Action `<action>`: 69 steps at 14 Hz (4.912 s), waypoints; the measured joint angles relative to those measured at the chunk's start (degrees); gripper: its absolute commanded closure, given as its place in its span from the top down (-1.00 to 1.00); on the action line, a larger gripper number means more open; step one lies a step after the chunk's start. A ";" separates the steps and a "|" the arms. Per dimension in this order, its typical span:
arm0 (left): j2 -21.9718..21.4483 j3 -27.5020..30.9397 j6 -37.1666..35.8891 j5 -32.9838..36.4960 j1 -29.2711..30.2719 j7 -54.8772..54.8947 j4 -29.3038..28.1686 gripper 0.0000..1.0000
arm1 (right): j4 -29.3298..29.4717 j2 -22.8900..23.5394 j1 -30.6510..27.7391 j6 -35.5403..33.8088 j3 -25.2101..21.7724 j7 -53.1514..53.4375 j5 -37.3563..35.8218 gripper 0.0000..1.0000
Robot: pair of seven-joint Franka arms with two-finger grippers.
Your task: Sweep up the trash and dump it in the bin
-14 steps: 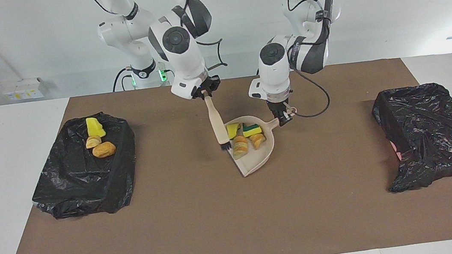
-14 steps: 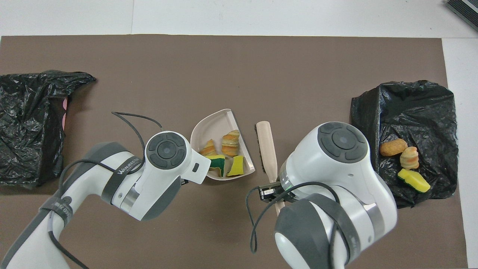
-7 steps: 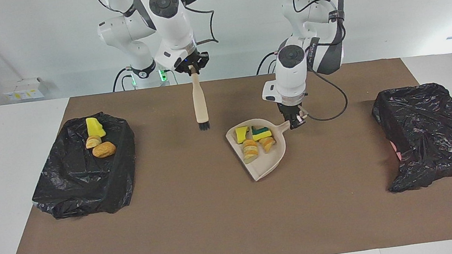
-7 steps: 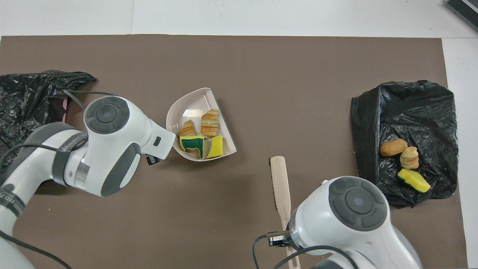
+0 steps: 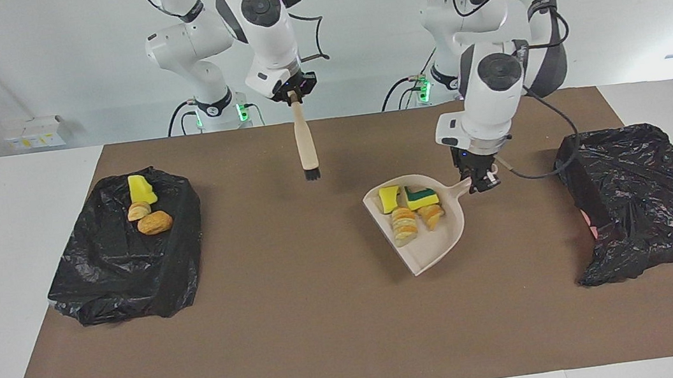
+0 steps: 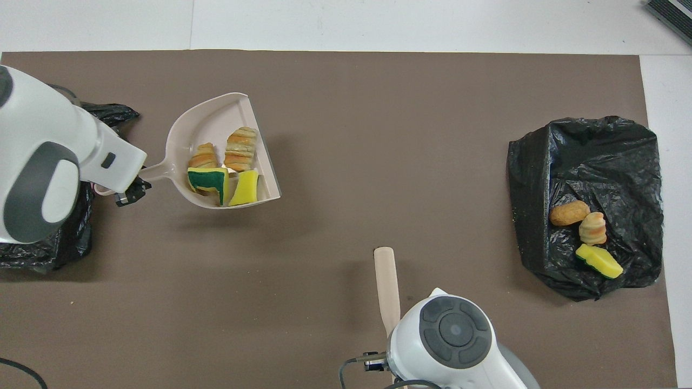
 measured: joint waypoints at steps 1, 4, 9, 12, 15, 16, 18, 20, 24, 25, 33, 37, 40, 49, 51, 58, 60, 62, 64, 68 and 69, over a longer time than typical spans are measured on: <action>0.54 0.05 -0.99 -0.01 1.93 2.90 1.58 -1.00 | -1.26 0.15 1.62 2.59 0.00 1.77 0.21 -1.00; 2.87 0.16 -2.64 0.00 7.60 11.28 4.99 -1.00 | -4.52 1.83 6.31 9.11 0.14 5.77 0.37 -1.00; 5.57 0.35 -2.91 0.01 16.14 25.64 8.97 -1.00 | -5.77 4.50 7.84 13.06 0.14 6.23 0.41 -1.00; 6.34 0.56 -2.90 0.28 21.27 33.81 10.77 -1.00 | -6.23 7.20 9.08 16.78 0.11 6.87 0.45 -0.93; 6.89 0.67 -2.68 2.32 26.53 41.87 12.52 -1.00 | -6.20 9.23 10.54 18.62 0.12 8.11 0.46 0.26; 7.22 0.69 -2.42 3.57 28.01 43.54 13.41 -1.00 | -6.19 9.27 10.59 18.62 0.11 8.12 0.46 0.79; 7.71 0.72 -0.77 6.07 29.53 44.67 14.62 -1.00 | -5.90 9.27 10.60 18.62 0.11 8.11 0.45 1.00; 7.92 0.47 1.37 12.48 29.62 44.71 15.14 -1.00 | -4.82 9.21 10.60 18.50 0.02 8.04 0.44 1.00; 7.90 -0.23 5.60 26.72 28.94 43.12 15.24 -1.00 | 0.60 7.73 8.79 14.16 -0.68 8.00 0.38 1.00; 7.88 -0.29 6.15 29.49 28.84 41.71 15.16 -1.00 | 2.22 7.22 7.50 12.52 -0.81 7.58 0.29 1.00; 1.09 -0.61 11.76 55.50 23.37 24.12 2.28 -1.00 | 13.21 5.98 -9.45 1.68 -1.35 -19.55 -4.53 1.00; -0.78 -0.59 11.88 65.92 22.34 22.36 1.88 -1.00 | 15.21 6.02 -20.10 0.62 -2.66 -30.28 -4.93 1.00; -2.61 -0.78 11.59 66.16 21.67 21.88 1.86 -1.00 | 16.26 6.35 -29.03 0.62 -2.97 -35.47 -5.01 1.00; -3.50 -1.47 -7.08 45.26 10.60 -6.51 1.47 -1.00 | 25.66 8.37 -36.71 -0.56 -3.76 -41.31 -7.18 1.00; -3.74 -1.48 -9.19 37.30 9.62 -13.79 1.32 -1.00 | 27.07 8.36 -37.94 -0.71 -4.68 -41.29 -8.17 1.00; -4.10 -1.63 -11.11 17.66 4.88 -40.20 -2.28 -1.00 | 31.42 8.38 -39.22 -1.45 -5.14 -36.68 -15.27 1.00; -4.15 -1.67 -11.11 14.46 3.21 -45.65 -2.60 -1.00 | 32.32 8.37 -37.09 -2.82 -6.65 -35.51 -15.53 1.00; -4.25 -1.71 -11.09 11.10 0.95 -51.20 -2.75 -1.00 | 33.01 8.39 -31.15 -3.49 -12.49 -33.01 -16.02 1.00; -4.36 -1.76 -11.06 8.40 -2.97 -58.35 -2.77 -1.00 | 34.71 8.63 -25.33 -5.30 -19.35 -31.94 -16.28 1.00; -4.81 -1.87 -11.02 4.16 -11.59 -71.07 -2.75 -1.00 | 36.32 9.61 -24.76 -6.82 -20.37 -31.94 -16.31 1.00; -4.83 -1.91 -11.02 3.23 -14.09 -74.11 -2.69 -1.00 | 36.39 9.70 -24.76 -6.84 -19.94 -31.92 -16.38 1.00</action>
